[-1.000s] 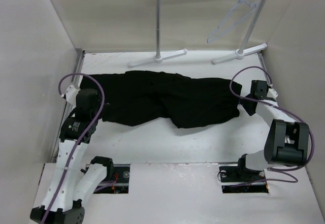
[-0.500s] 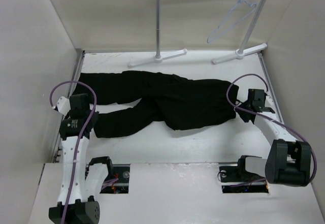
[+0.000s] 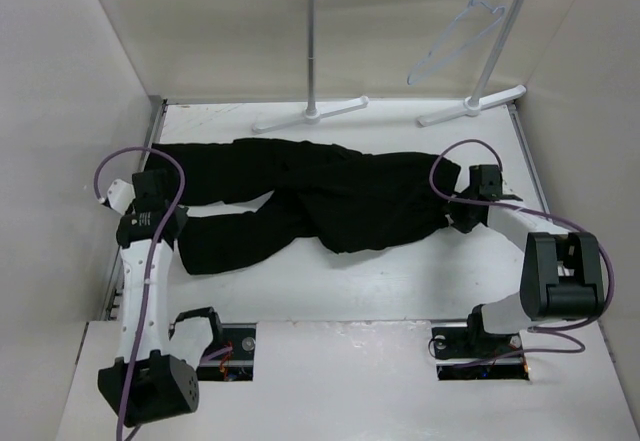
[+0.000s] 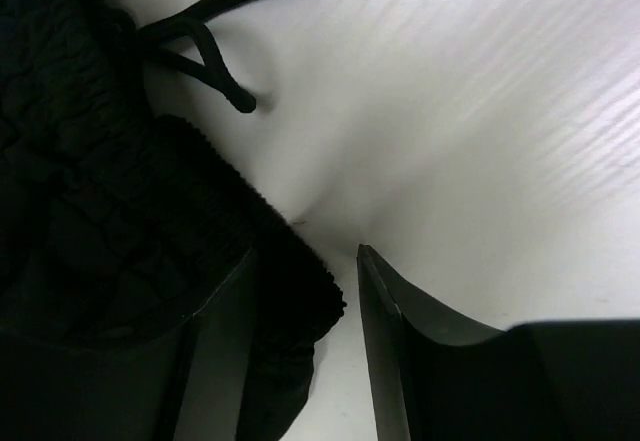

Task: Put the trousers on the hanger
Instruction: Flatten out the trousers at the center of the board.

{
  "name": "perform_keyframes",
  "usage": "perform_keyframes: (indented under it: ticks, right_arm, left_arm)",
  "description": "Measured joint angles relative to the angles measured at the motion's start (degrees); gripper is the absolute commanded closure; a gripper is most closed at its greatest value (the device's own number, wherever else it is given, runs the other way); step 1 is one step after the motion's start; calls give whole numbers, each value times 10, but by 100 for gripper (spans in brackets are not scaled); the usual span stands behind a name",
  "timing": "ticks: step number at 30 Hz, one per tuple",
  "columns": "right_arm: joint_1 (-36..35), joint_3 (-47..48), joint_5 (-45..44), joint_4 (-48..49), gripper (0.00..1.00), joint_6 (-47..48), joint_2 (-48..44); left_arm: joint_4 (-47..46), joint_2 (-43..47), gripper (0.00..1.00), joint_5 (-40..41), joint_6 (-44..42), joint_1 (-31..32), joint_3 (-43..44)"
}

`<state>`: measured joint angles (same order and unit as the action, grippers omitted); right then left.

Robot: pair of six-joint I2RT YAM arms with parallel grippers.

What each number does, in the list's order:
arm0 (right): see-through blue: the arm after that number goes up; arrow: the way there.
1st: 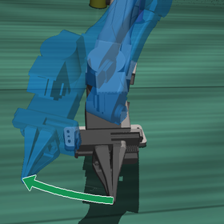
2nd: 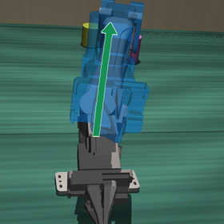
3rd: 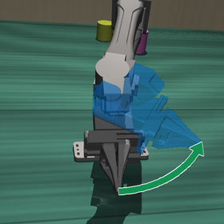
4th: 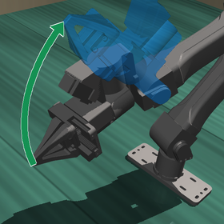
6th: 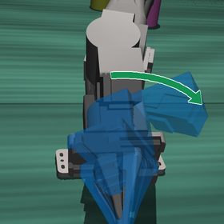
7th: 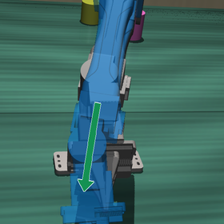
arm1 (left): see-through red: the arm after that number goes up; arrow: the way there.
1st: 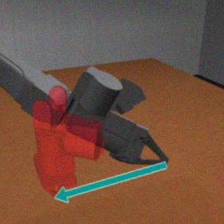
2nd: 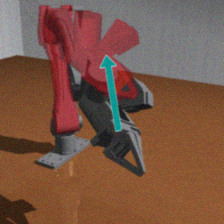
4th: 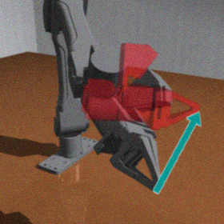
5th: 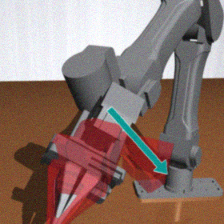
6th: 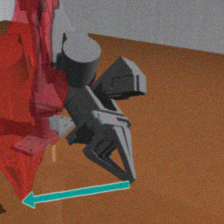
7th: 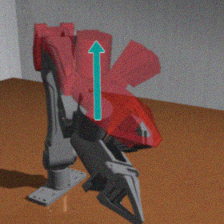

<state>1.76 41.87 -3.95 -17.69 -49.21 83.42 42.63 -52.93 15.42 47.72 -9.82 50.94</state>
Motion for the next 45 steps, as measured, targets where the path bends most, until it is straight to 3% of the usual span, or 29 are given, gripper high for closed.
perform_keyframes:
  ticks: [3, 6, 10, 15, 23, 29, 33, 39, 45]
  right_arm:
    - [-14, 1, 6, 5, 89, -8, 1]
    - [-18, 1, 16, 18, 100, -26, 8]
    - [-2, 0, 20, 18, 100, -44, -10]
    - [30, 6, -8, 0, 100, -47, -115]
    - [139, 78, -47, -26, 100, -41, -178]
    - [174, 78, -53, -78, 100, -41, -189]
    - [200, 87, -54, -112, 100, -44, -171]
    - [205, 92, -71, -123, 100, -50, -106]
    - [164, 47, -106, -129, 95, -51, -133]
  left_arm:
    - [-2, -22, 98, 6, -5, -30, 23]
    - [-13, -64, 98, 12, -7, -52, 42]
    - [-21, -112, 99, 11, -12, -74, 52]
    - [-12, -131, 99, 17, -20, -96, 108]
    - [10, -186, 98, 46, -65, -97, 205]
    - [82, -233, 98, 109, -118, -105, 277]
    - [86, -242, 97, 193, -165, -99, 293]
    - [80, -284, 85, 227, -193, -124, 226]
    - [67, -339, 56, 224, -189, -133, 226]
